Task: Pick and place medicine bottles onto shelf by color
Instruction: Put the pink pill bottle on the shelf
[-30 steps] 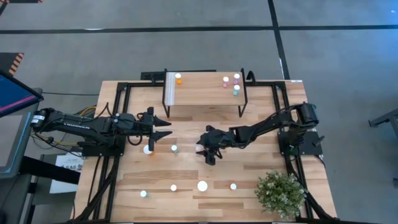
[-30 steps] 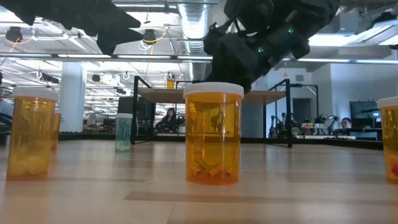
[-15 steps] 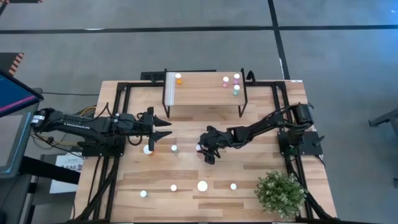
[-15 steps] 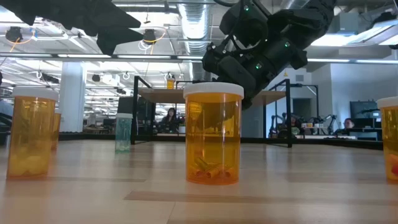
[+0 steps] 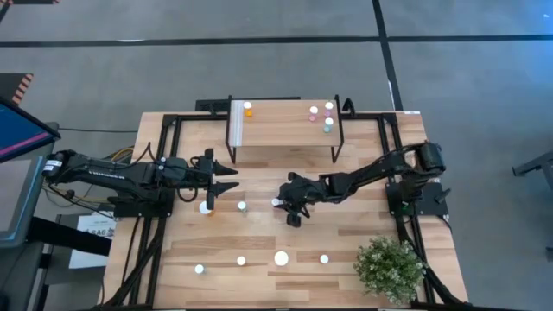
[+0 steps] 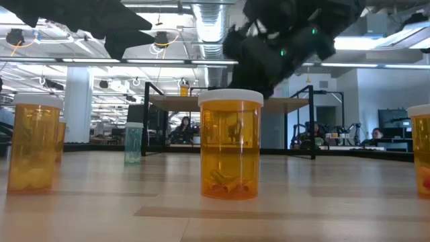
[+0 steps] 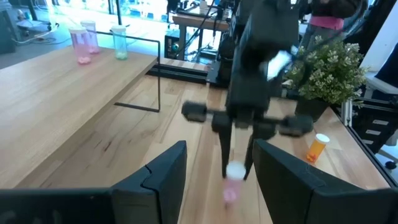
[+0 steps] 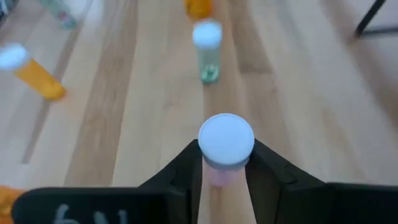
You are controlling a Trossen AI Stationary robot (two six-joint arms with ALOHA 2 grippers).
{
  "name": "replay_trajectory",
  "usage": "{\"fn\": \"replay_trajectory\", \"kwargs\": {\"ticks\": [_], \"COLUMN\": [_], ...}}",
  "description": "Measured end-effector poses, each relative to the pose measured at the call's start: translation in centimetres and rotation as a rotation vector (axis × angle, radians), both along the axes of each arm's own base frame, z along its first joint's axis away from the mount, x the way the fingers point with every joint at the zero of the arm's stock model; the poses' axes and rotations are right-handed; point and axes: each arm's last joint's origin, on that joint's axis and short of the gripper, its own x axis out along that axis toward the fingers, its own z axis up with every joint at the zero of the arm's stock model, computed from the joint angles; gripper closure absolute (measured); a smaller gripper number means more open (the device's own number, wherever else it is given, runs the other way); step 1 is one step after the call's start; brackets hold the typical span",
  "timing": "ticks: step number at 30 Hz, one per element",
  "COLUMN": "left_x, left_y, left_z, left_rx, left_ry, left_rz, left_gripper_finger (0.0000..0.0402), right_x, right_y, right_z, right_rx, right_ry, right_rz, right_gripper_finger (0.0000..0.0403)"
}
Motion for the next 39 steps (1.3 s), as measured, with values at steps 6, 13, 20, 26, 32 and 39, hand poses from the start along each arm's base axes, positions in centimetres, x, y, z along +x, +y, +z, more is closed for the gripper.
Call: {"fn": "replay_trajectory", "kwargs": {"ticks": [6,13,20,26,32,39], "left_x": [0.0,0.0,0.0,0.0,0.0,0.0], "left_y": [0.0,0.0,0.0,0.0,0.0,0.0], "left_z": [0.0,0.0,0.0,0.1,0.1,0.1], "left_rx": [0.0,0.0,0.0,0.0,0.001,0.001], "left_ry": [0.002,0.001,0.0,-0.006,-0.007,-0.01], "left_rz": [0.0,0.0,0.0,0.004,0.005,0.004], "left_gripper_finger": [0.023,0.023,0.023,0.023,0.023,0.023], "right_x": [-3.1,-7.7,-9.9,-10.2,-11.0,-11.4], "right_y": [-2.9,-6.9,-9.6,-11.9,-13.4,-14.2], "right_z": [6.3,10.7,10.0,9.3,9.2,8.9], "right_rx": [-0.063,-0.156,-0.17,-0.173,-0.137,-0.084], "right_ry": [-0.082,-0.164,-0.161,-0.117,-0.109,-0.083], "right_rz": [-0.092,-0.36,-0.561,-0.636,-0.667,-0.663], "right_gripper_finger": [0.0281,0.028,0.028,0.0279,0.0279,0.0279]}}
